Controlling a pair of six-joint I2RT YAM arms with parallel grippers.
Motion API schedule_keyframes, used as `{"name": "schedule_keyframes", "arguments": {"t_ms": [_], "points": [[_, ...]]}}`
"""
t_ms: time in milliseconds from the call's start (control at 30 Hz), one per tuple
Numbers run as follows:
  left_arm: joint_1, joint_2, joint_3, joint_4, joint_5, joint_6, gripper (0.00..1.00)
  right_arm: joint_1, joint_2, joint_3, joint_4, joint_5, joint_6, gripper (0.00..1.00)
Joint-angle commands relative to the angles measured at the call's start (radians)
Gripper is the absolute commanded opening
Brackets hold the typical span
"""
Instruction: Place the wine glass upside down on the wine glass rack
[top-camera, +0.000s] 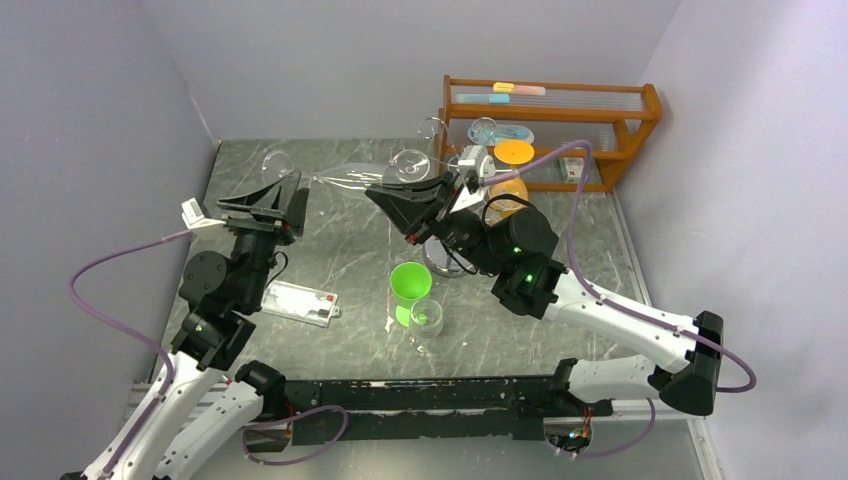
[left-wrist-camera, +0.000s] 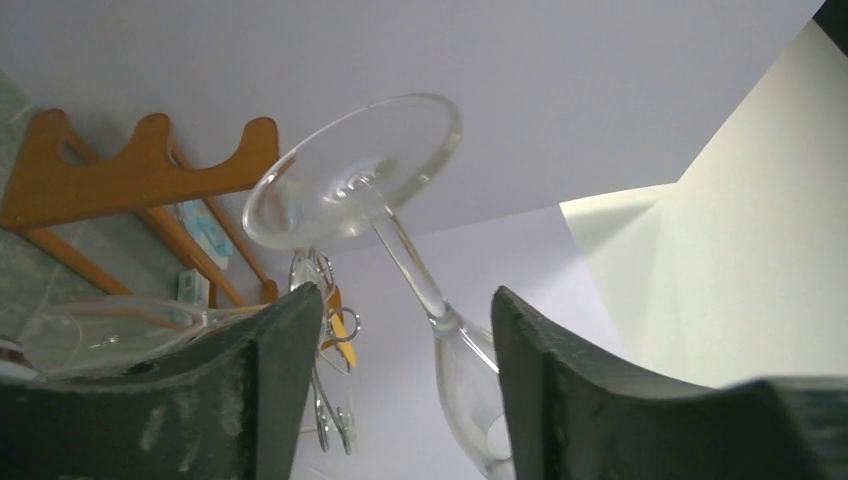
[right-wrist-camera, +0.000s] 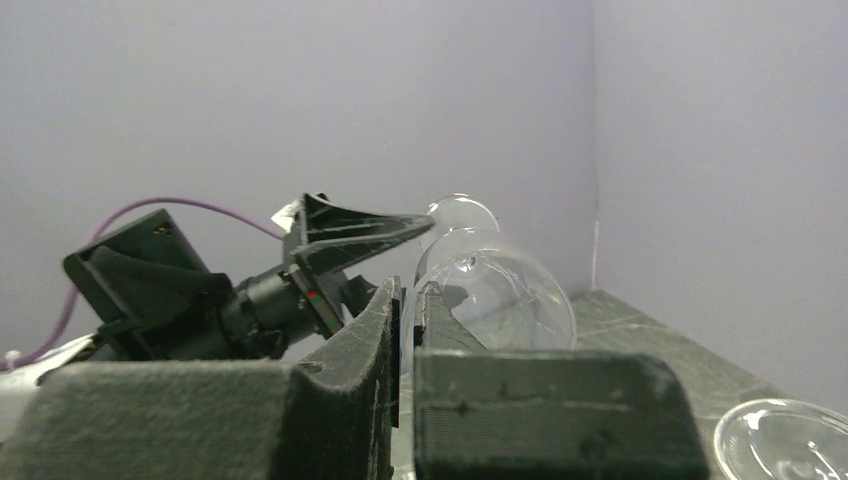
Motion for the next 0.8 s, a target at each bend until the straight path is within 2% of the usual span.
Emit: {"name": "schedule_keyframes", "arguments": {"t_ms": [0, 200, 400, 700, 767], "points": [[-0.001, 0.038, 0.019, 0.137, 0.006, -0.036, 0.62, 0.004, -0.004, 0.019, 0.101, -0.049, 0.024, 0.0], [-0.001, 0.088, 0.034, 0.2, 0.03, -0.018, 0.55, 0.004, 0.016, 0.023, 0.108, -0.059, 0.033, 0.0], [-0.001, 0.078, -0.067, 0.392, 0.041, -0.079, 0.42, 0.003, 0.025, 0.018, 0.13, -0.071, 0.045, 0.0], [0.0, 0.035, -0.094, 0.393, 0.012, -0.08, 0.38, 0.003, 0.077, -0.002, 0.208, -0.041, 0.069, 0.0], [0.0, 0.034, -0.1, 0.404, 0.014, -0.085, 0.33, 0.004, 0.096, -0.003, 0.23, -0.034, 0.082, 0.0]]}}
